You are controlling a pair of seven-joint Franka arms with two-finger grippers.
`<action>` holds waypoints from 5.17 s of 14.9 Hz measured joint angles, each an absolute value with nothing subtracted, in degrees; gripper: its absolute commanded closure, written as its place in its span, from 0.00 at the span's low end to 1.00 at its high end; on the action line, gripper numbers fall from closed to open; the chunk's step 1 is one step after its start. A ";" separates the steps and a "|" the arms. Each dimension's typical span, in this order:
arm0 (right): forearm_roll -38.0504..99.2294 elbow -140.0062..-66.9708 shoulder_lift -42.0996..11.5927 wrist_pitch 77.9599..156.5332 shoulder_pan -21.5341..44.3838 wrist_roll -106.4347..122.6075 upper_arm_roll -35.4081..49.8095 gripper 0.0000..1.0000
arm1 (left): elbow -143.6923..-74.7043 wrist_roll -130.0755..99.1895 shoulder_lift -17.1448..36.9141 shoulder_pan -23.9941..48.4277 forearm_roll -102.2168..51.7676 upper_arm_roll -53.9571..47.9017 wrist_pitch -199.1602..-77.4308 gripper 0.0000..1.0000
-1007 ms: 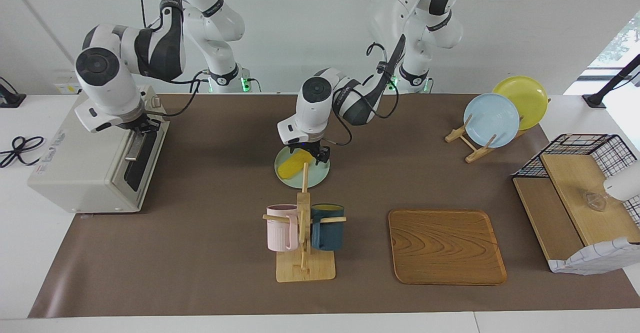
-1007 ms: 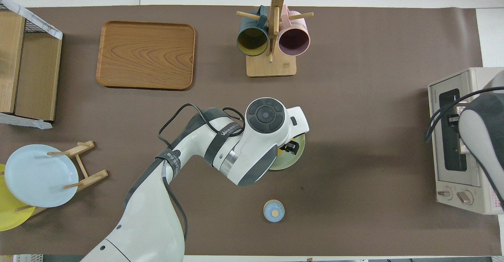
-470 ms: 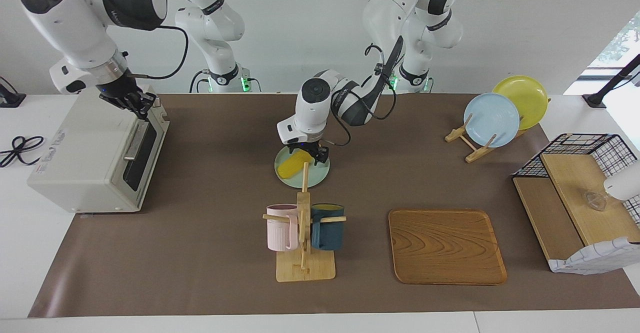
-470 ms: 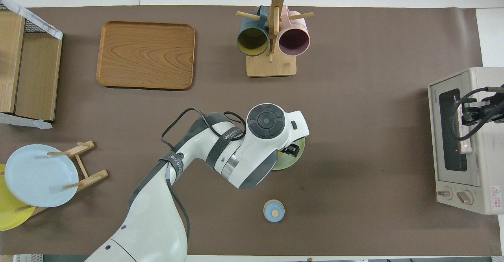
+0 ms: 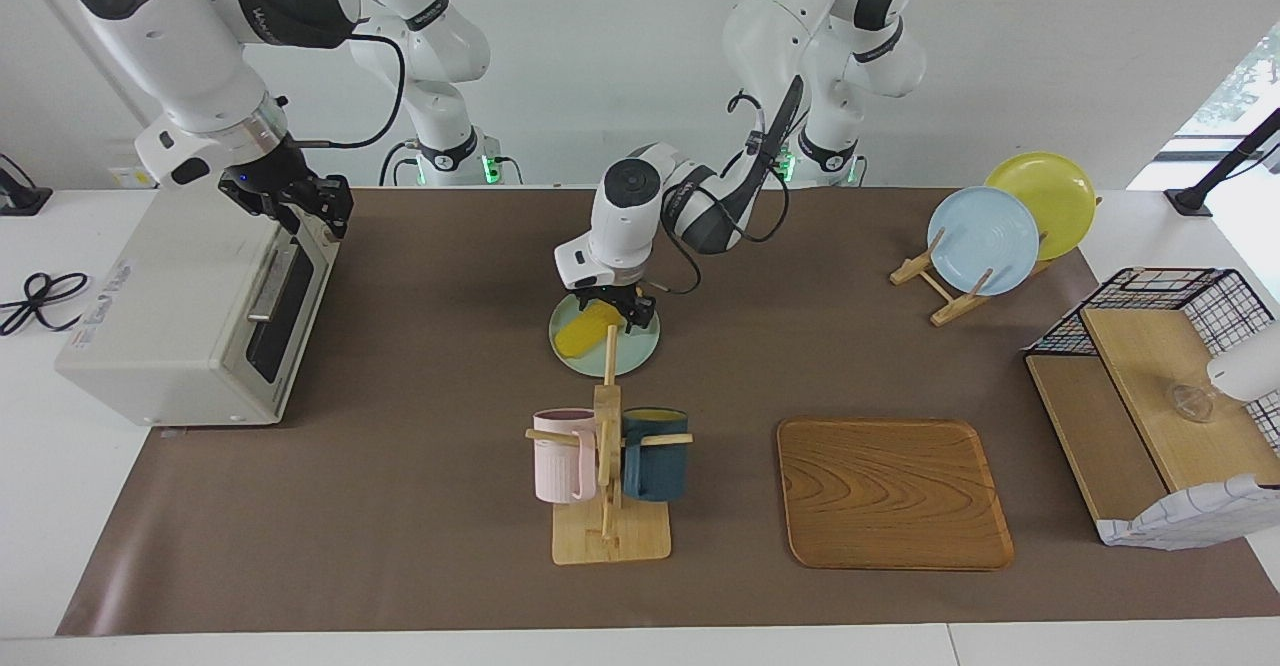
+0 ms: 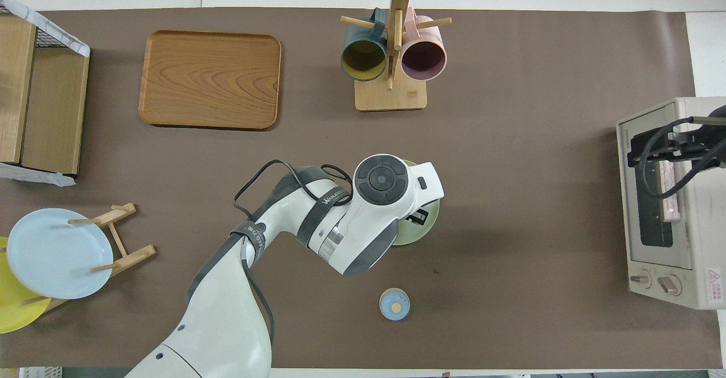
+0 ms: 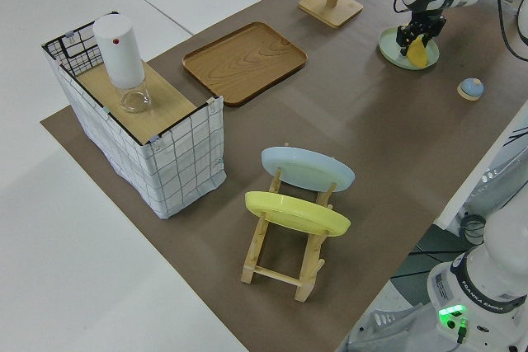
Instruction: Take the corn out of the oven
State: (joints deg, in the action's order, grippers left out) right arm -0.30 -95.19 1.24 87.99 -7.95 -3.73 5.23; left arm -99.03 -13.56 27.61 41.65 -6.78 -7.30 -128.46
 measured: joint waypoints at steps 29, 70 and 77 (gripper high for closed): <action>-1.50 -93.07 0.51 85.37 1.17 -3.70 -2.61 0.00 | -63.87 -10.06 45.02 3.98 -2.11 -4.40 -114.38 1.00; -1.41 -92.87 0.54 85.60 1.07 -3.70 -2.89 0.00 | -91.53 -9.94 -0.79 4.76 -1.51 -4.77 -85.70 0.00; -1.41 -92.87 0.54 85.60 1.07 -3.70 -2.89 0.00 | -91.73 -10.04 -0.79 4.92 -1.51 -4.68 -86.33 0.00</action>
